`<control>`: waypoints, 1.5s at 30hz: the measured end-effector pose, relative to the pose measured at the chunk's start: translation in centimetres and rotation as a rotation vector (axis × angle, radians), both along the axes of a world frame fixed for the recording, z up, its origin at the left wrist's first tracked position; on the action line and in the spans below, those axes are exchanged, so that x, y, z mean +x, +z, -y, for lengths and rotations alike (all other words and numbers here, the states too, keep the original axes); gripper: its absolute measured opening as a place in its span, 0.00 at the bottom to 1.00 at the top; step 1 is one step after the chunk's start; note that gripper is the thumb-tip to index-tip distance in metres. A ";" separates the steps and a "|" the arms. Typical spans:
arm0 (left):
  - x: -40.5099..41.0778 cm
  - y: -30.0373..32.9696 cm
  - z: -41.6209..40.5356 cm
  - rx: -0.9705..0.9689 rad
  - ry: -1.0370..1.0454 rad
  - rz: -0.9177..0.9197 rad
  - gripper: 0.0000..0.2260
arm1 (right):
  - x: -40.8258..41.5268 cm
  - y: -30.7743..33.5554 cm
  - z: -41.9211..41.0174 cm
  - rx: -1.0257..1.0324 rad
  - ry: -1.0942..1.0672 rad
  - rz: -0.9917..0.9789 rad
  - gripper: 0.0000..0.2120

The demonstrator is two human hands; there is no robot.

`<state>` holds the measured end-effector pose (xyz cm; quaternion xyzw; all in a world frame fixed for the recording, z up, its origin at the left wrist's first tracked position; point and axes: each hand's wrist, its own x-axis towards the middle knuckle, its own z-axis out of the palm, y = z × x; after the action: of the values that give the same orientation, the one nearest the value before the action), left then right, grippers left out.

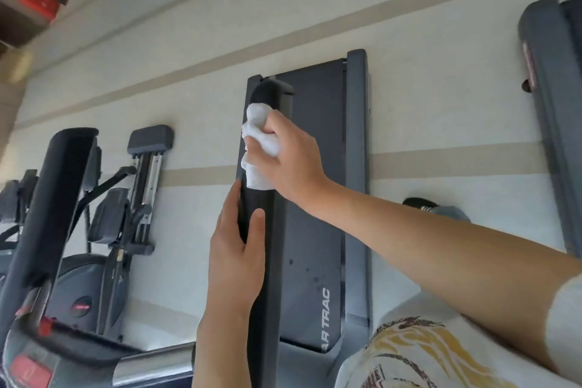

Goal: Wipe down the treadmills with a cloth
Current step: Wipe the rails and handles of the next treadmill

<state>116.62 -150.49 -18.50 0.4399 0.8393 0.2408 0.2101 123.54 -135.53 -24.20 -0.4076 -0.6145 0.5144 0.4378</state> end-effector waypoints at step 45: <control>2.1 -0.1 5.9 -0.151 0.161 -0.225 0.23 | -0.2 -0.3 3.1 -0.329 -0.090 -0.135 0.11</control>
<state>118.73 -156.34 -18.59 0.3783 0.9058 0.1424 0.1269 123.38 -138.59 -24.46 -0.4653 -0.4722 0.6142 0.4281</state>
